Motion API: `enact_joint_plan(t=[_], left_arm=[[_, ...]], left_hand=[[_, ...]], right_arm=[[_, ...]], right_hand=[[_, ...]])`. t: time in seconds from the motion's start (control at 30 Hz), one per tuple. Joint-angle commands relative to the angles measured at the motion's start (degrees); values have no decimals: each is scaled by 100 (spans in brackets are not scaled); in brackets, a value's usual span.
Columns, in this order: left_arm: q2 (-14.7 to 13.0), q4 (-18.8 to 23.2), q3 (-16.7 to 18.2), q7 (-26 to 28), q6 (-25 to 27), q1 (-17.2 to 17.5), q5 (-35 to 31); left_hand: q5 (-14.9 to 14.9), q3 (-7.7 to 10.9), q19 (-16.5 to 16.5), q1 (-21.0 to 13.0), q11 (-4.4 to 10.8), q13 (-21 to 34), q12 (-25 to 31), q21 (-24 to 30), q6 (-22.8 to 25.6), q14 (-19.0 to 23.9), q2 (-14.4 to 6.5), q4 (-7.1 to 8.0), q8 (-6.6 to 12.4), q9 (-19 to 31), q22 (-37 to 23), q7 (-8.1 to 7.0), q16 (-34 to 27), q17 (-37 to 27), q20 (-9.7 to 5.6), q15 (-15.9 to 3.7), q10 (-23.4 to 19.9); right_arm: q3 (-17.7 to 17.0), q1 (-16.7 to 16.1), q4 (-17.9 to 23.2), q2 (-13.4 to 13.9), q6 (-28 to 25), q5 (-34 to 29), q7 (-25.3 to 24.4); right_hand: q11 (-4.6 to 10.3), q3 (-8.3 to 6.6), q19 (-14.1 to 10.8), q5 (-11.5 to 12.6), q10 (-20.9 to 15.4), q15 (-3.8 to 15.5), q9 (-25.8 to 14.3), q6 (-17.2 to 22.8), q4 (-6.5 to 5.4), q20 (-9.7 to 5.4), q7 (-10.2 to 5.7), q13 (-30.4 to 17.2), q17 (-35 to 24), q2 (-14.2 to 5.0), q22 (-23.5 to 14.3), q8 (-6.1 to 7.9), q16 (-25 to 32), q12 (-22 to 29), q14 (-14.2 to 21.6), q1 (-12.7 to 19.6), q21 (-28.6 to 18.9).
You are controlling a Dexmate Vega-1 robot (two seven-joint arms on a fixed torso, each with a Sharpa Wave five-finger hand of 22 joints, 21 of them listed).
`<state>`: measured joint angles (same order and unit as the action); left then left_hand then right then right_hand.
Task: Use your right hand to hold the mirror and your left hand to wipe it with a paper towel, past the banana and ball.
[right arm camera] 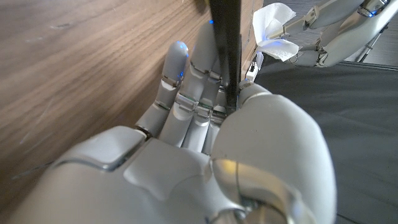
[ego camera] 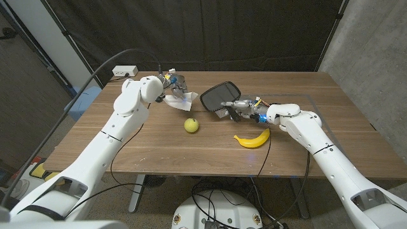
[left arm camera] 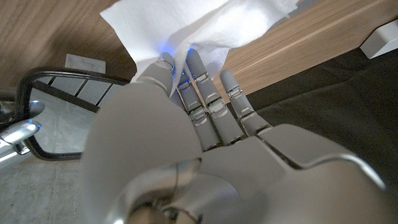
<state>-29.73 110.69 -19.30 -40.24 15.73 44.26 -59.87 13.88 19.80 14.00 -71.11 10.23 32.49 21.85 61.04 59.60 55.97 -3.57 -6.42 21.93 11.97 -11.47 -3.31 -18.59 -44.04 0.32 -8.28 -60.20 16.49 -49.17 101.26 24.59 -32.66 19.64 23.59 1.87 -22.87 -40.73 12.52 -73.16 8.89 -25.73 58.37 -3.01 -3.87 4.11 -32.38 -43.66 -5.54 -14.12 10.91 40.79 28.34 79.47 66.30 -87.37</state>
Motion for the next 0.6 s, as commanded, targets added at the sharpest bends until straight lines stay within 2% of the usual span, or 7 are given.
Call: enact_joint_plan(t=[0.03, 0.1, 0.17, 0.27, 0.33, 0.47, 0.6], left_arm=[[18, -136, -456, -26, 139, -4, -1455], [54, -148, -480, -78, 127, -5, -1685], [103, -165, -474, -100, 102, 3, -1846], [171, -181, -448, -169, 32, 12, -2005], [210, -188, -424, -284, -40, 3, -2048], [258, -186, -356, -390, -205, 5, -2059], [348, -146, -364, -116, -100, 131, -2470]], left_hand=[[-90, -44, -89, 211, 57, -222, -355, 31, -440, -160, 62, 150, -236, 8, 30, -97, 224, 104, 42, -453, 195], [-77, -147, -300, 439, 47, -471, -736, -77, -864, -364, 234, 244, -478, -24, 71, -159, 461, 332, 76, -447, 478], [-26, -255, -432, 659, -101, -686, -1040, -176, -1147, -706, 369, 353, -681, -37, 89, -207, 738, 642, 116, -373, 858], [97, -407, -754, 857, -160, -978, -1201, -419, -1685, -1469, 532, 462, -969, -7, 112, -316, 892, 1193, 218, -240, 1573], [181, -557, -989, 1038, -199, -1147, -1208, -615, -2060, -2115, 636, 568, -1087, 18, 126, -387, 891, 1495, 358, -16, 2037], [363, -887, -1294, 1386, -356, -1489, -1189, -990, -2822, -3230, 752, 796, -1134, 28, 129, -487, 861, 2028, 558, 447, 3069], [383, -1154, -1320, 1941, -423, -1649, -1155, -1142, -2898, -3542, 718, 1141, -1089, 19, 128, -451, 816, 2220, 464, 533, 3344]], right_arm=[[1, 80, 56, 13, -409, 30, -19], [-6, 90, 49, 6, -437, 33, -32], [-10, 108, 34, -3, -476, 46, -31], [-5, 125, -3, -11, -463, 41, -23], [-4, 143, -31, -18, -472, 39, -24], [-20, 164, -116, -55, -477, 35, -58], [-57, 174, -235, -134, -560, 27, -188]], right_hand=[[199, -82, -78, 17, -266, 423, 5, 54, 45, -829, 18, -12, 16, -542, -5, -9, -24, -12, -335, 646, -59], [215, -88, -95, 13, -275, 423, 14, 54, 44, -826, 25, -24, 29, -543, 5, -9, -23, -3, -319, 650, -58], [211, -92, -116, 8, -279, 423, 25, 56, 47, -825, 32, -27, 28, -538, 16, -9, -6, -1, -288, 656, -60], [209, -101, -142, 4, -290, 423, 35, 57, 54, -829, 41, -30, 43, -539, 24, -8, -6, 4, -275, 668, -64], [211, -104, -152, 1, -294, 423, 42, 61, 56, -827, 35, -33, 50, -535, 31, -7, -3, 6, -265, 671, -64], [204, -116, -176, -7, -297, 423, 60, 65, 59, -825, 49, -30, 66, -531, 52, -5, 2, 2, -243, 681, -59], [196, -131, -213, -11, -323, 422, 78, 63, 69, -831, 64, -17, 85, -535, 64, -7, 3, 2, -226, 698, -65]])
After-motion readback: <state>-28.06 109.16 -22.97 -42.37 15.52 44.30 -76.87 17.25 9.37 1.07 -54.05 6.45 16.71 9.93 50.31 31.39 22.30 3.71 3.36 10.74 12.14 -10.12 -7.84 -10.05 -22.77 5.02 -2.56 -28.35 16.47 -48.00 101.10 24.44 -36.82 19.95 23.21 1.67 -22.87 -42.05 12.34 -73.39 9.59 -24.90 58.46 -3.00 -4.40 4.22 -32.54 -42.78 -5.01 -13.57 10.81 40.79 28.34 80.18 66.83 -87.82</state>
